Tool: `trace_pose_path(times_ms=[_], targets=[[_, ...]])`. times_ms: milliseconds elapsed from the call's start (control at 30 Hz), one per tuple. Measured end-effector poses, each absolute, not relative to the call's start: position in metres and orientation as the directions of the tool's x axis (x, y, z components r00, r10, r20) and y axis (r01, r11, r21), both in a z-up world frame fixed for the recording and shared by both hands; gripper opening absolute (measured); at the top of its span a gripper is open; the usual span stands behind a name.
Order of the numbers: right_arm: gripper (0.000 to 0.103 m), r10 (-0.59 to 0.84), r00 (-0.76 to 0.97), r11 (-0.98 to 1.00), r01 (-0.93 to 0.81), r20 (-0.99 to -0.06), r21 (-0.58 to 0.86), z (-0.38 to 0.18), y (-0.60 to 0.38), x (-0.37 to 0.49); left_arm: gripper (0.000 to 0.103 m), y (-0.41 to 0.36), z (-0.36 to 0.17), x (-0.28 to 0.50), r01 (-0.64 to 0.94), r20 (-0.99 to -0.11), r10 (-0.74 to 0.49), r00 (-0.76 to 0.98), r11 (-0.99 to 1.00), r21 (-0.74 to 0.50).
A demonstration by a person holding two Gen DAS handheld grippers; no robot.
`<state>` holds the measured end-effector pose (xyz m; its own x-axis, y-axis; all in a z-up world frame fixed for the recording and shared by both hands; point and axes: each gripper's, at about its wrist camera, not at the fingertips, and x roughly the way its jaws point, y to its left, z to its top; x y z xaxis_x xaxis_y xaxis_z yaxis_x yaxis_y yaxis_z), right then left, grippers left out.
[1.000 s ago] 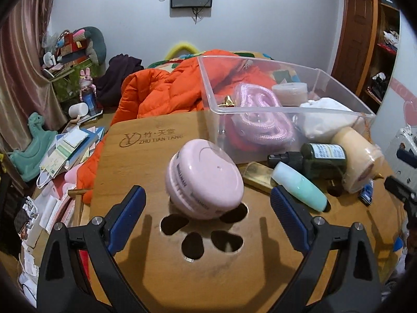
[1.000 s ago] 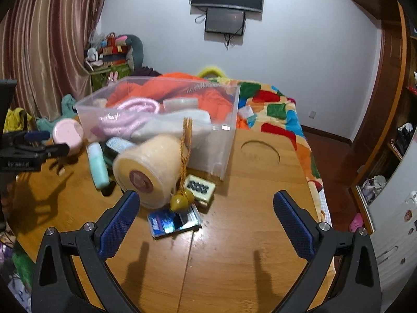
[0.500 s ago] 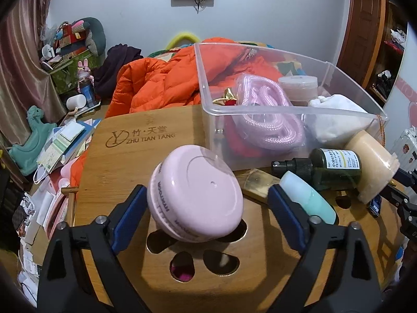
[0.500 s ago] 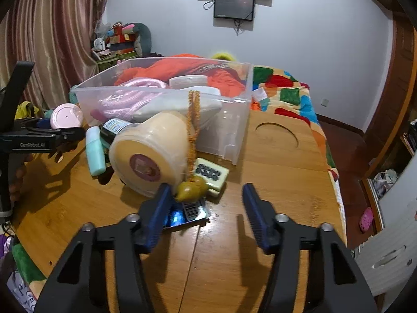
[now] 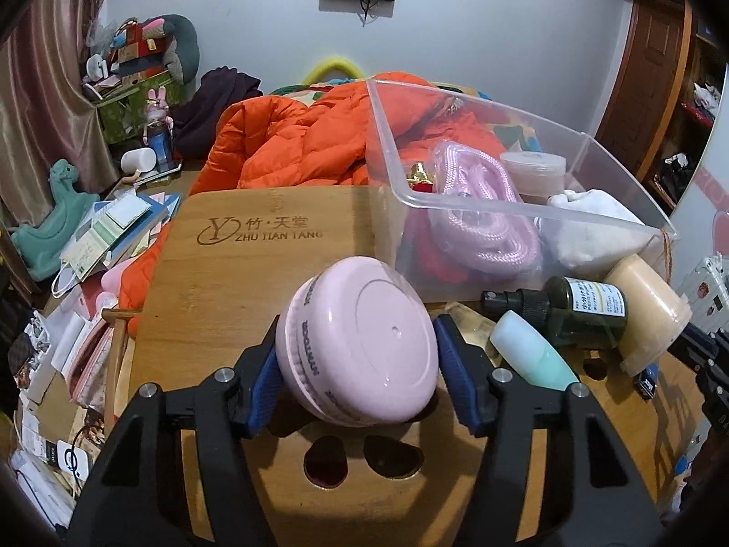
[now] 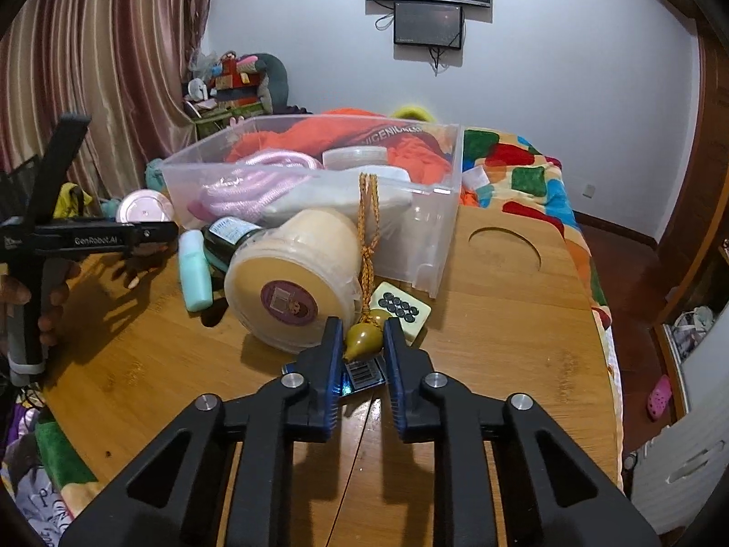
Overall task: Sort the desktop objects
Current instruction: 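Carry the pink container and gourd ornament into the clear box and open both tools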
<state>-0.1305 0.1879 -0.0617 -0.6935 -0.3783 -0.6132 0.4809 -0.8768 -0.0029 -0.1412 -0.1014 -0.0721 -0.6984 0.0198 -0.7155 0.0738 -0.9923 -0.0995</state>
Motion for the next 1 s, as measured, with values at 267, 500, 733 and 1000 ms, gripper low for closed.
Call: trace_pose_path(times_ms=[267, 500, 733, 1000], targets=[[0.015, -0.377, -0.705, -0.883, 0.469, -0.601, 0.004, -0.053, 0.191, -0.128, 0.061, -0.089, -0.063, -0.125, 0.052, -0.683, 0.012, -0.73, -0.996, -0.072], [0.015, -0.392, -0.73, -0.887, 0.461, -0.561, 0.02, -0.037, 0.197, -0.122, 0.061, -0.081, -0.043, -0.108, 0.023, -0.637, 0.036, -0.77, -0.996, -0.084], [0.015, -0.401, -0.751, -0.882, 0.47, -0.525, 0.002, -0.02, 0.195, -0.125, 0.061, -0.078, -0.024, -0.102, 0.004, -0.59, 0.054, -0.805, -0.995, -0.095], [0.015, -0.417, -0.763, -0.867, 0.496, -0.495, -0.035, -0.004, 0.19, -0.137, 0.061, -0.075, -0.007, -0.103, -0.014, -0.547, 0.081, -0.833, -0.992, -0.126]])
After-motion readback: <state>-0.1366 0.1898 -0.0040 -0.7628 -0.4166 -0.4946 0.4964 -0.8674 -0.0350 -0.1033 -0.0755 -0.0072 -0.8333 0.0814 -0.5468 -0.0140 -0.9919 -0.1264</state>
